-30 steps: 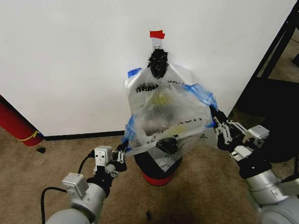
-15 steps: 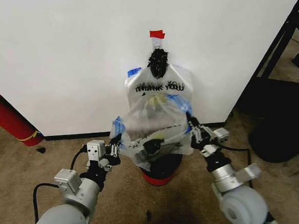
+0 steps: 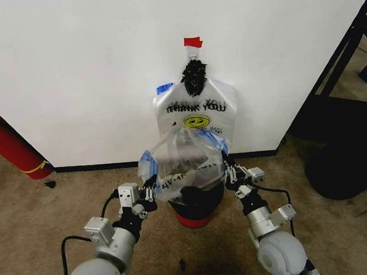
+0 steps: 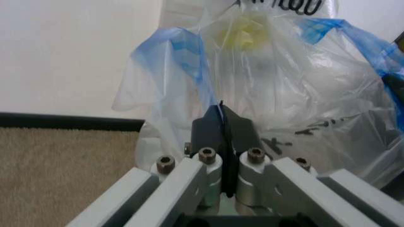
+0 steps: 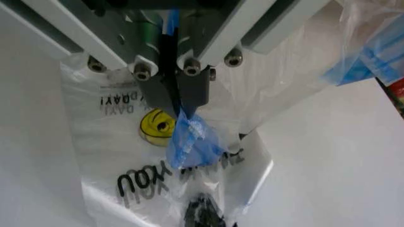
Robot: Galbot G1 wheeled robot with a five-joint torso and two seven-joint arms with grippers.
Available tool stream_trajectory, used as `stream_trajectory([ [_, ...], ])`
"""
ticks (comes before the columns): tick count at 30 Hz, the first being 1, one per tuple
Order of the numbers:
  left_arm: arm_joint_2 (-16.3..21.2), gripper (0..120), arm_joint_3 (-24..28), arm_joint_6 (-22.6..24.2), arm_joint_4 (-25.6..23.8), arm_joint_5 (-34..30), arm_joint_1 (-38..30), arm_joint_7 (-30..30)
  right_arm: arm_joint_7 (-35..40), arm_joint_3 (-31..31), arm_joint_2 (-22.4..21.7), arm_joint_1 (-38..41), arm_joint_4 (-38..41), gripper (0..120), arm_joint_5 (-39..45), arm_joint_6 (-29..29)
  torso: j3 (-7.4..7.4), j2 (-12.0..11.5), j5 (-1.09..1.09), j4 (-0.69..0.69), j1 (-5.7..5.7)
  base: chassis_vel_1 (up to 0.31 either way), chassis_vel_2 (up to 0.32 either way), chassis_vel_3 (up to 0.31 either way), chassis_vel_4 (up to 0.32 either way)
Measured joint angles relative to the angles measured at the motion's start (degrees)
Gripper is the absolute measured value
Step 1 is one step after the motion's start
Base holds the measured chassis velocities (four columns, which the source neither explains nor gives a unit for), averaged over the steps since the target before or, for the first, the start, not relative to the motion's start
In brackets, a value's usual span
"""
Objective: Pick up the garbage bag from the wall and place it over the trash bin.
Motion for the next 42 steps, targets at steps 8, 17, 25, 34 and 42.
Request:
stream_trajectory([
  [8,-2.23,0,0.93,-0.25,1.08,1.60,2.20,0.01,-0.03,0.51,0.26,-1.08,-1.72,0,-0.99,0.56,0.00,0.00,0.00,0.00,0.00,0.000,0.000,0.000,0.000],
  [17,-7.13,0,3.29,-0.87,5.58,1.86,-0.44,-0.28,1.44,0.12,0.86,1.19,-6.27,0,-2.89,0.84,0.00,0.00,0.00,0.00,0.00,0.000,0.000,0.000,0.000],
  [25,-9.92,0,8.32,-0.81,8.64,2.28,-3.47,-0.96,1.92,2.43,-0.05,-0.41,-6.38,0,-3.56,0.32,0.00,0.00,0.00,-0.01,0.00,0.000,0.000,0.000,0.000],
  [34,-10.13,0,7.60,-0.23,10.76,-0.86,-4.43,-2.34,2.35,1.35,1.48,0.27,-10.73,0,-4.83,0.02,0.00,0.00,0.01,0.00,0.00,0.000,0.000,0.000,0.000],
  [42,-10.85,0,6.90,0.57,11.35,-2.66,-3.04,-3.77,3.50,0.81,2.30,2.05,-14.06,0,-5.46,-0.80,0.00,0.00,0.00,0.00,0.00,0.000,0.000,0.000,0.000],
])
